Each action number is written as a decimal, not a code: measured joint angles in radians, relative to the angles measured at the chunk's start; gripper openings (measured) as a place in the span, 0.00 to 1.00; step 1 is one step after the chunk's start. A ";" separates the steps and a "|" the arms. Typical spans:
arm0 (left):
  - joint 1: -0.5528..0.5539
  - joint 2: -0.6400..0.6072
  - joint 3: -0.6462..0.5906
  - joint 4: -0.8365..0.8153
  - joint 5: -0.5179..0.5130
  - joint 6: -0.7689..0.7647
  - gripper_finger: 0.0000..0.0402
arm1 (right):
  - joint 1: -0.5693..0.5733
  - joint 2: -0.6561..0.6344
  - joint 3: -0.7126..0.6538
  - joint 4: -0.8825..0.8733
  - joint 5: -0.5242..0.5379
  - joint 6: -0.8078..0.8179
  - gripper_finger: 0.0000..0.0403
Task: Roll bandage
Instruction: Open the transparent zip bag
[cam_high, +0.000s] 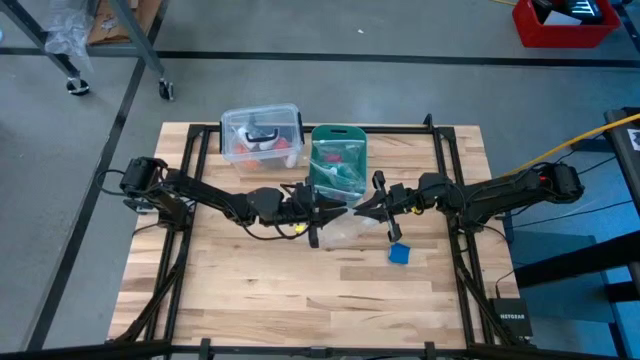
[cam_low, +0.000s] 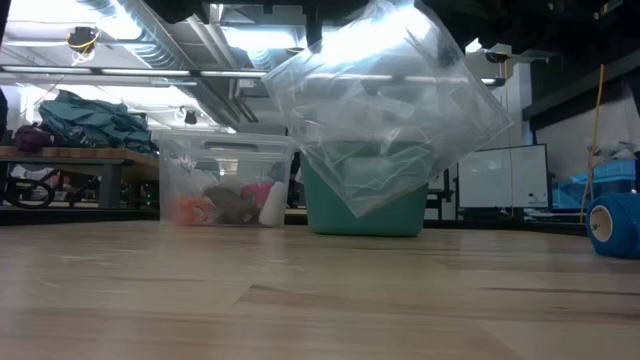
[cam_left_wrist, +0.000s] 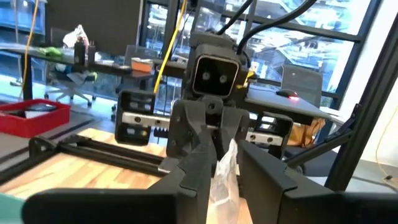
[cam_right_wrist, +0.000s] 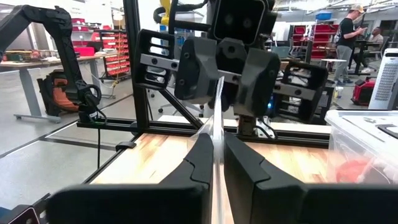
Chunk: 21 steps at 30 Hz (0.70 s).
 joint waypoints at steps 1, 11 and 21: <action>0.000 0.000 0.000 0.001 0.000 0.009 0.16 | 0.000 0.000 0.000 0.000 0.000 0.000 0.06; 0.000 0.000 0.000 -0.003 0.000 0.016 0.05 | 0.000 0.000 0.000 0.000 0.000 0.000 0.06; 0.000 0.000 0.000 -0.005 0.000 0.017 0.01 | 0.000 0.000 0.000 0.000 0.000 0.000 0.06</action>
